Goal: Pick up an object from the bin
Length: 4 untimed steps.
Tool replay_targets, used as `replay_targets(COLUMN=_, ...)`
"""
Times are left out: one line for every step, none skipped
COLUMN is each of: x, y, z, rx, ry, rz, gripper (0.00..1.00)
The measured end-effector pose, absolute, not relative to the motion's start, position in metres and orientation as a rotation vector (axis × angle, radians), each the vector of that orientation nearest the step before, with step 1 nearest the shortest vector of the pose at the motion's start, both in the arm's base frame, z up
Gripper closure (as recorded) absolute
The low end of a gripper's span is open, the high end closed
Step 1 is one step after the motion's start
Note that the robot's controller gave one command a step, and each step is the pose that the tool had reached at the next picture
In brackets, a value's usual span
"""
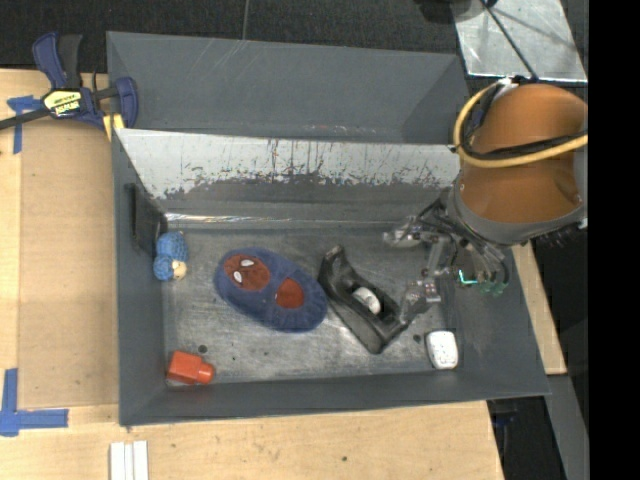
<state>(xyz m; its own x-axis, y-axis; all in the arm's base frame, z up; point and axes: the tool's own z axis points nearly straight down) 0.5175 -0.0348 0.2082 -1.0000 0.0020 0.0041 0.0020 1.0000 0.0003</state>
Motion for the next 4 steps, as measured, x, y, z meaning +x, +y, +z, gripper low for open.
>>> replay_targets(x=0.575, y=0.096, z=0.118, rx=0.247, ry=-3.135, rz=-0.006, gripper=0.00)
replay_targets(x=0.576, y=0.091, z=0.121, rx=0.237, ry=-3.138, rz=-0.001, gripper=1.00)
replay_targets(x=0.563, y=0.099, z=0.093, rx=-0.145, ry=-3.162, rz=-0.005, gripper=1.00)
replay_targets(x=0.558, y=0.115, z=0.193, rx=0.260, ry=-3.141, rz=-0.002, gripper=1.00)
